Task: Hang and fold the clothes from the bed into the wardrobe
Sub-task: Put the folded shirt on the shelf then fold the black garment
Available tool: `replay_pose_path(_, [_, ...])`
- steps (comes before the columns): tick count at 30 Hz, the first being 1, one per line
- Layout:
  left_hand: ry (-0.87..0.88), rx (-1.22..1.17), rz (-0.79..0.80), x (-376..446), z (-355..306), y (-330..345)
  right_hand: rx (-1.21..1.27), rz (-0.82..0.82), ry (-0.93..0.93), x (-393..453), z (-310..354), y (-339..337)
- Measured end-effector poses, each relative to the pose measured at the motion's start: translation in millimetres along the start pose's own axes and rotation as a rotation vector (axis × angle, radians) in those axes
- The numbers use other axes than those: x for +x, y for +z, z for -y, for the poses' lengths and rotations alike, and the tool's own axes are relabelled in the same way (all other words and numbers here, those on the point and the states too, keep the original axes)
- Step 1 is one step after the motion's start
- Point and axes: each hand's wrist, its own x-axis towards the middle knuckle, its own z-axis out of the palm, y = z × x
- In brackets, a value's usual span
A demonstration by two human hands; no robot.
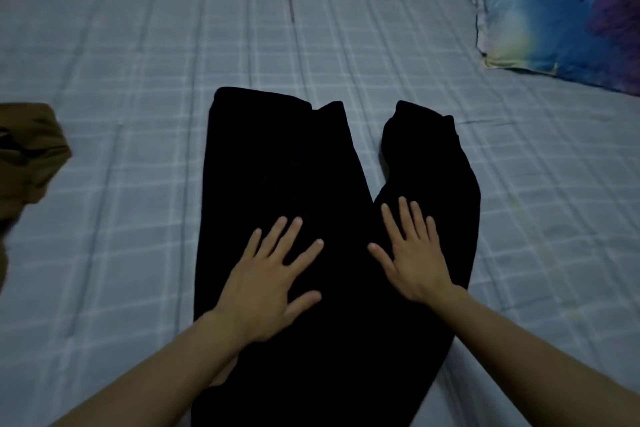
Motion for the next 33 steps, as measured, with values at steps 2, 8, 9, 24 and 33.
replay_pose_path(2, [-0.02, -0.047, 0.018, 3.6, 8.2, 23.4, 0.014, 0.018, 0.065, 3.8, -5.4, 24.2])
replay_pose_path(8, [-0.046, -0.075, 0.107, 13.1, 12.9, 21.9, 0.077, 0.013, 0.093, 8.1, -6.7, 33.2])
replay_pose_path(9, [-0.047, -0.078, 0.142, 15.4, 11.4, 14.8, 0.104, 0.016, 0.097, 7.7, -5.0, 29.5])
replay_pose_path(24, [-0.254, -0.638, -0.288, 187.1, -20.0, -43.4, 0.624, -0.472, 0.346, 77.7, -97.3, -53.2])
replay_pose_path(33, [-0.565, -1.054, 0.001, 342.2, -67.0, -27.4, 0.691, -0.154, 0.598, 158.9, -169.7, -42.8])
